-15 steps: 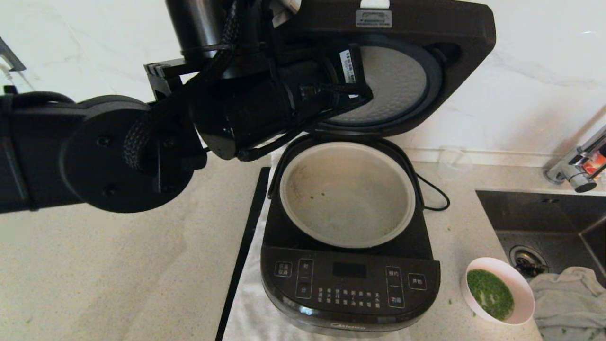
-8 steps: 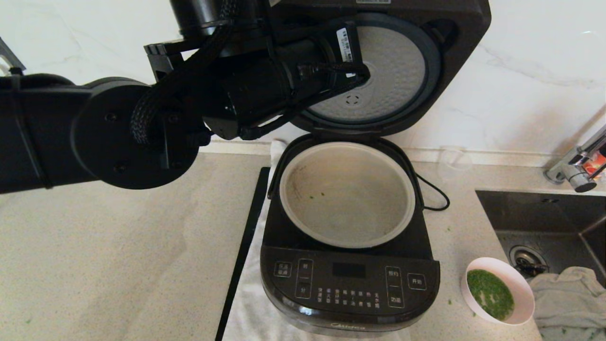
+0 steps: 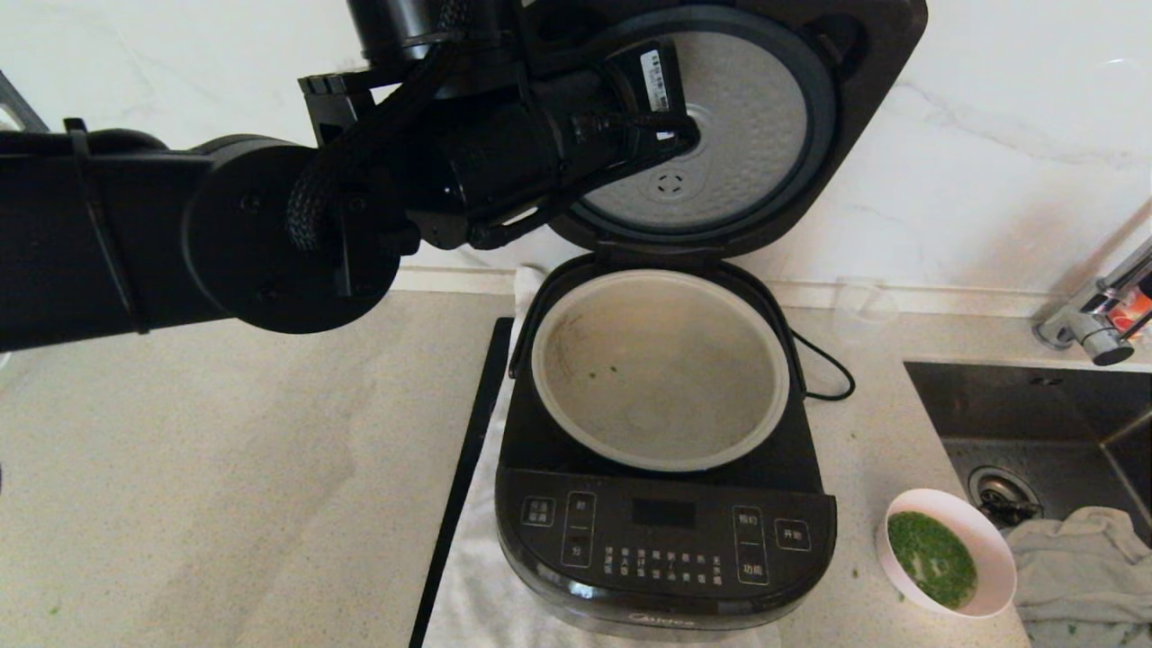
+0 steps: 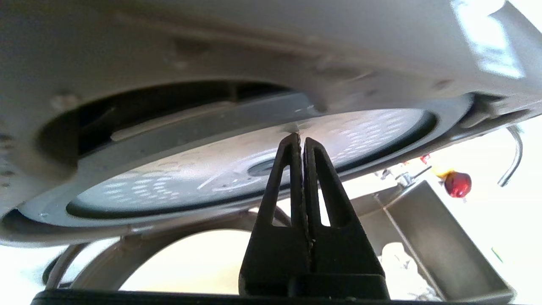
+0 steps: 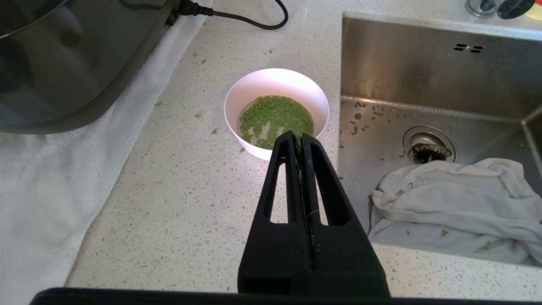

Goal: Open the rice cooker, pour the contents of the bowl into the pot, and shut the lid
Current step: Open the rice cooker

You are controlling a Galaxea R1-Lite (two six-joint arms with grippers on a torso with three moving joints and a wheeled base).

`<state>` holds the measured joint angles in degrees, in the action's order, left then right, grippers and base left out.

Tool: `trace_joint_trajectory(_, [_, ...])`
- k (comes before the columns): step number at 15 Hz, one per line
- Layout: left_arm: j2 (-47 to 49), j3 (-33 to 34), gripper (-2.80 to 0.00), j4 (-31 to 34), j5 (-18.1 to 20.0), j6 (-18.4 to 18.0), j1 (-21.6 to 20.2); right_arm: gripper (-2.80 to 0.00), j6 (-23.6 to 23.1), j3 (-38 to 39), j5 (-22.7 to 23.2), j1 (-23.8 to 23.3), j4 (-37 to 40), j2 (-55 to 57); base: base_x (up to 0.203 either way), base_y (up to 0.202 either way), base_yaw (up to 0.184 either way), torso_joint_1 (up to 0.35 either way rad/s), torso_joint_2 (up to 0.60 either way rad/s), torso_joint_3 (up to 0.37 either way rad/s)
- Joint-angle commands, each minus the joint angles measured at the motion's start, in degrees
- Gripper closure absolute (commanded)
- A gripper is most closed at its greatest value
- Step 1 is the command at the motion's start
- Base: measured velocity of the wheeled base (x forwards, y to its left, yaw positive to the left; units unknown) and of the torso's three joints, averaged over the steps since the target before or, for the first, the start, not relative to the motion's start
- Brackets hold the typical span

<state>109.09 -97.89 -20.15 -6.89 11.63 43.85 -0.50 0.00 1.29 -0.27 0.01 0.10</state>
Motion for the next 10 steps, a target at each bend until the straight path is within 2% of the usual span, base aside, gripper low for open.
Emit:
trace_joint_trajectory(1, [-1.7,1.5,0.00,0.0,-0.1,0.1,0.1,0.00,0.0,0.0,0.0,0.0,0.0,0.1,0.000,0.000,0.000,0.000,0.00,0.000])
trace_joint_trajectory(4, [-7.0,8.0,0.00,0.0,0.0,0.3,1.6,0.00,0.0,0.0,0.0,0.0,0.0,0.1,0.000,0.000,0.000,0.000,0.00,0.000])
trace_joint_trajectory(7, [-14.0,17.6,0.00,-0.1,-0.9,0.4,3.1,0.00,0.0,0.0,0.0,0.0,0.0,0.1,0.000,0.000,0.000,0.000,0.00,0.000])
trace_joint_trajectory(10, [-24.0,32.4,0.00,-0.5,-2.3,0.1,3.6,0.00,0.0,0.0,0.0,0.0,0.0,0.1,0.000,0.000,0.000,0.000,0.00,0.000])
